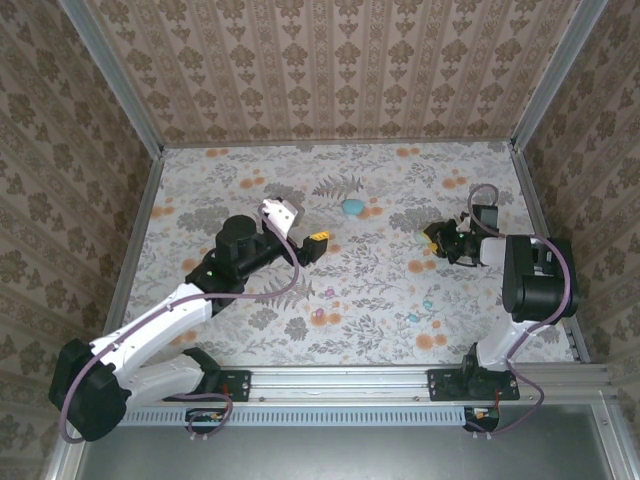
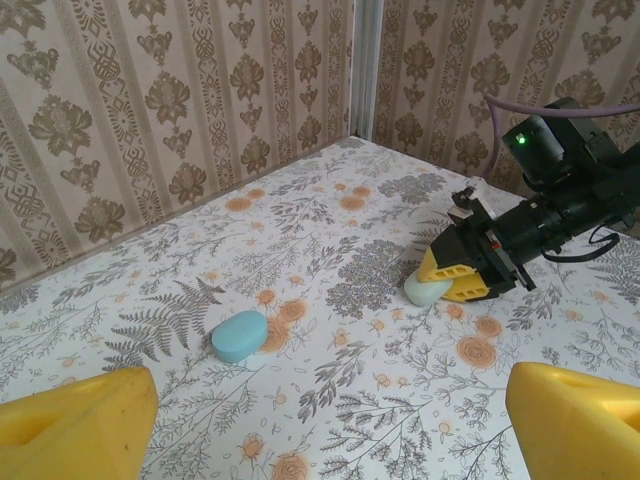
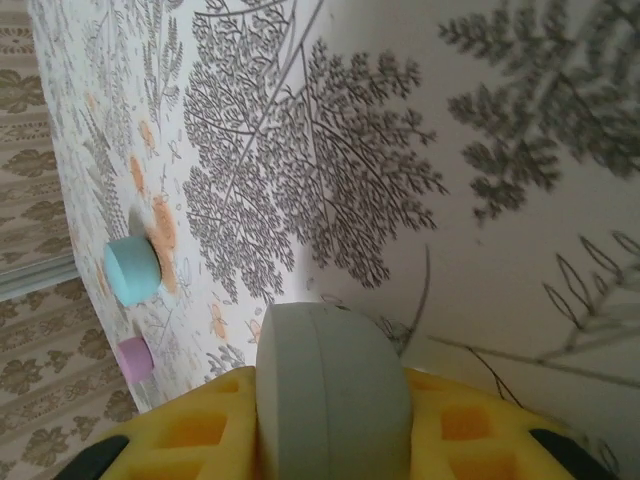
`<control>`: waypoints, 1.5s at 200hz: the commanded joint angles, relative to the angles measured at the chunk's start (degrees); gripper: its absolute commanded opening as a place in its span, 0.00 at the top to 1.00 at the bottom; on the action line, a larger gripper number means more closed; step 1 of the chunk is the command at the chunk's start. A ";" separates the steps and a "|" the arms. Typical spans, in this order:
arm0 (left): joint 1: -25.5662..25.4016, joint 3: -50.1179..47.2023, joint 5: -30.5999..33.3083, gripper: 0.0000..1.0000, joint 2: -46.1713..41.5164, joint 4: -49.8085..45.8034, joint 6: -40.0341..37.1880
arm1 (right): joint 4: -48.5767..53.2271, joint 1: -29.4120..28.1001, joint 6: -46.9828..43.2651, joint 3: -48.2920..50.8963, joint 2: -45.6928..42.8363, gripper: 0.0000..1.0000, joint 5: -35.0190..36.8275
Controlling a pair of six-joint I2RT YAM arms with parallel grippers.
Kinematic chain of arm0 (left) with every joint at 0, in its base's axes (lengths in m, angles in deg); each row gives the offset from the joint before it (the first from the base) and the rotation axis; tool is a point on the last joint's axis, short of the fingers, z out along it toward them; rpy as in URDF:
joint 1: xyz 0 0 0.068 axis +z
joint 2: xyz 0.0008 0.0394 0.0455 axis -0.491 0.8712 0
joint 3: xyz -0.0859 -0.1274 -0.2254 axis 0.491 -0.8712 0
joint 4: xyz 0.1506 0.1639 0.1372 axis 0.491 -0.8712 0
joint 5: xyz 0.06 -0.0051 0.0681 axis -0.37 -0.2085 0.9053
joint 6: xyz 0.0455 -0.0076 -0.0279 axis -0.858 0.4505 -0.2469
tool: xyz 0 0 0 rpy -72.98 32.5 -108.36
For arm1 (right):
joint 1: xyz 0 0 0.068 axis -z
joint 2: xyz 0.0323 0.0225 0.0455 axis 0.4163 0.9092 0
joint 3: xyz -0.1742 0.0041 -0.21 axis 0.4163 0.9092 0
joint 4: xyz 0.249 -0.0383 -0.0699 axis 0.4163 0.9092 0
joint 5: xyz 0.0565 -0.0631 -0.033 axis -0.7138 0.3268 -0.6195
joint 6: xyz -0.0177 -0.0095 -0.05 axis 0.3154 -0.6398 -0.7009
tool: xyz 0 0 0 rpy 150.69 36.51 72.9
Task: Insert the wireless bluetooth earbuds into the charging case
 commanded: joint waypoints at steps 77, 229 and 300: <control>0.55 1.21 -0.78 0.09 -0.47 -0.10 0.36 | 18.32 0.06 -10.30 -0.46 -8.55 0.44 8.47; 5.13 -2.78 2.67 0.08 -5.68 -2.68 3.31 | 42.37 -21.52 -43.99 -39.69 7.05 0.39 14.14; 9.19 -3.43 1.45 0.08 -6.66 -4.32 3.81 | 48.65 -23.23 -46.02 -64.92 28.48 0.32 8.85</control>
